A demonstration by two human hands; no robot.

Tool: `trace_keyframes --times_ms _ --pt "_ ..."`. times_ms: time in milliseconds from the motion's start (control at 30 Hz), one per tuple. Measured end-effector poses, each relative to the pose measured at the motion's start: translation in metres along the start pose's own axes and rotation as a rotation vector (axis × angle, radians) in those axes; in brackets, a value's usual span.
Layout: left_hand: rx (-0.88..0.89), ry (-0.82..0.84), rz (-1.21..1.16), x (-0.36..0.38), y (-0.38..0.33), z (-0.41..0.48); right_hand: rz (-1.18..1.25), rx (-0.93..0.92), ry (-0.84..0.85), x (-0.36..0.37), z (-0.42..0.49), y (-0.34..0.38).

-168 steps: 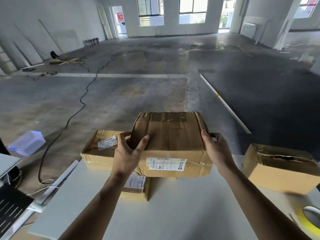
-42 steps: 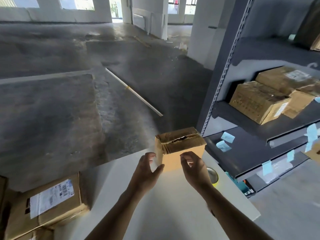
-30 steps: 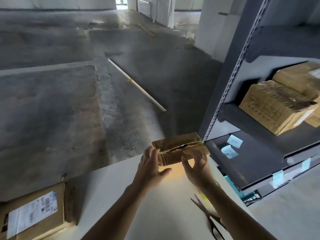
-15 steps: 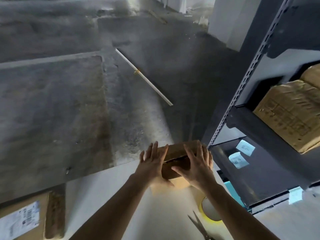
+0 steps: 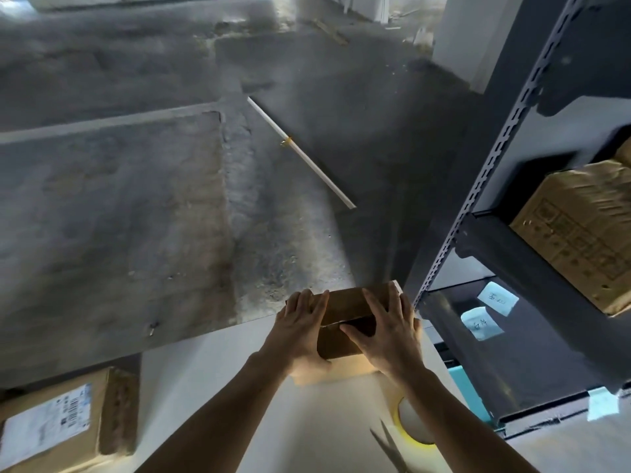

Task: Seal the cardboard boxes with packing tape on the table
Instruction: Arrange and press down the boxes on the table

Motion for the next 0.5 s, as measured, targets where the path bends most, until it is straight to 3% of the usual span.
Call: trace_keyframes --times_ms 233,500 --pt "-0.086 -0.105 -0.015 -0.021 0.021 -0.055 0.008 -0.116 -0.041 -0.003 -0.017 0.044" --pt "-0.257 -0.083 -0.027 -0.008 0.059 -0.143 0.093 -0.247 -0.026 0.025 -0.064 0.103"
Point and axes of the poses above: each hand's wrist, its own z-axis towards the middle knuckle, its own x-axis out of the palm, y = z × x, the point moved 9 cm from there along z, towards the middle knuckle, and after that the axes turned 3 degrees about z, right-handed, at the moved point
